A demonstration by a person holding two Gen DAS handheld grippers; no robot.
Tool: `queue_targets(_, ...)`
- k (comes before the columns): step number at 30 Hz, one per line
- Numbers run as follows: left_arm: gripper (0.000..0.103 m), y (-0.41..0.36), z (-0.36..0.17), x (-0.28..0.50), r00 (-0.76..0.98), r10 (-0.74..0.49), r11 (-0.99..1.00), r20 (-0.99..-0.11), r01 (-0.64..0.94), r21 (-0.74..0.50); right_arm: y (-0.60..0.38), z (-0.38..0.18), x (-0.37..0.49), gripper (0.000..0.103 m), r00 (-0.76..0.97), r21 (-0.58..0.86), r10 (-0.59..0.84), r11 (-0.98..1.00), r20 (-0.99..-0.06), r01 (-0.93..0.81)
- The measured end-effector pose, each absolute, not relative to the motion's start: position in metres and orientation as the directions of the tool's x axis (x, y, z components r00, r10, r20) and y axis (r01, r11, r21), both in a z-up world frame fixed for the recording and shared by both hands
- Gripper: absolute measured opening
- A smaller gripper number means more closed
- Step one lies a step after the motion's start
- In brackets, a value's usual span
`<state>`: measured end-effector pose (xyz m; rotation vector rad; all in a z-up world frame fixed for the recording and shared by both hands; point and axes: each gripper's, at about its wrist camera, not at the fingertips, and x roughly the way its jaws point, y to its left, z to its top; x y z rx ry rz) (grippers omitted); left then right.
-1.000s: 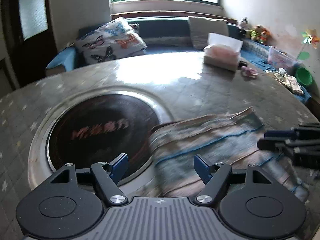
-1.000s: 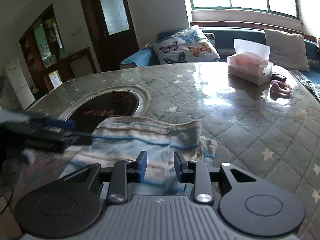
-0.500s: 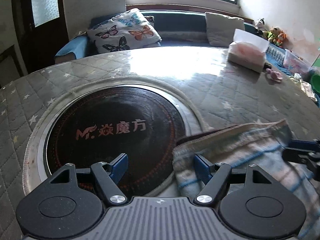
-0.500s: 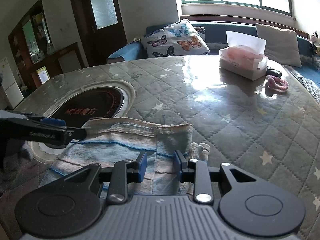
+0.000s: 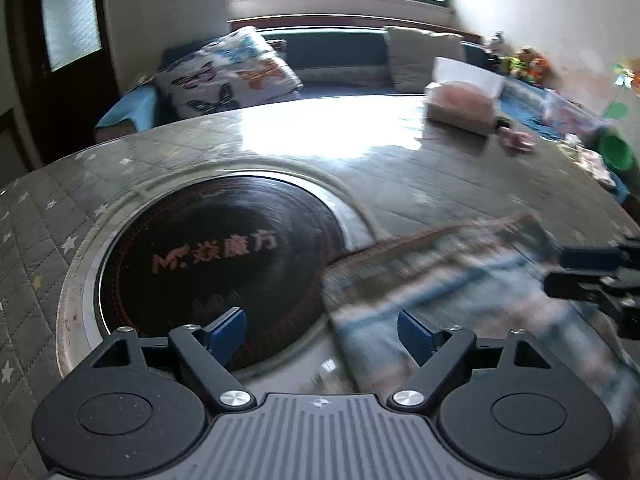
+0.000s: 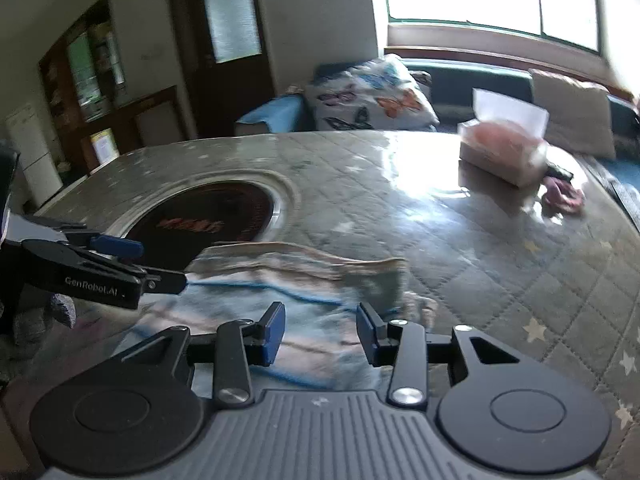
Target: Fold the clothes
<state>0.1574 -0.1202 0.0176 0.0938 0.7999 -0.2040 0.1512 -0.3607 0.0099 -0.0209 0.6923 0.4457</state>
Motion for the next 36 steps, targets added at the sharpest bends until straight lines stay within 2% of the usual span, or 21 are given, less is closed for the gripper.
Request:
queue_targets(3, 0.091, -0.121, 0.019, 0.135, 0.672, -0.165, 0.968, -0.722, 0.251, 0.012, -0.356, 0.013, 0.136, 0.044, 0.671, 0.108, 0.409, 0.89, -0.618, -0.443)
queue_targets(5, 0.092, -0.122, 0.019, 0.12, 0.67, -0.177, 0.961, -0.721, 0.277, 0.021, -0.355, 0.014, 0.126, 0.051, 0.667, 0.101, 0.415, 0.884, -0.619, -0.456)
queue_targets(11, 0.094, -0.127, 0.014, 0.084, 0.664, -0.18, 0.941, -0.726, 0.332, 0.071, -0.357, 0.012, 0.093, 0.055, 0.661, 0.071, 0.41, 0.877, -0.628, -0.476)
queue_targets(20, 0.097, -0.126, -0.001, 0.063, 0.649, -0.157, 0.926, -0.744, 0.36, 0.118, -0.367, -0.005, 0.061, 0.057, 0.657, 0.04, 0.372, 0.886, -0.656, -0.461)
queue_targets(27, 0.097, -0.124, -0.001, 0.061, 0.648, -0.149, 0.927, -0.747, 0.354, 0.122, -0.388, 0.004, 0.054, 0.056, 0.679, 0.091, 0.371, 0.907, -0.633, -0.411)
queue_targets(31, 0.097, -0.123, 0.001, 0.061, 0.644, -0.154, 0.93, -0.749, 0.351, 0.112, -0.393, -0.009, 0.06, 0.053, 0.639, 0.123, 0.363, 0.914, -0.678, -0.388)
queue_targets(36, 0.096, -0.118, 0.013, 0.067, 0.656, -0.176, 0.938, -0.734, 0.339, 0.078, -0.405, 0.001, 0.068, 0.053, 0.634, 0.198, 0.4, 0.909, -0.662, -0.366)
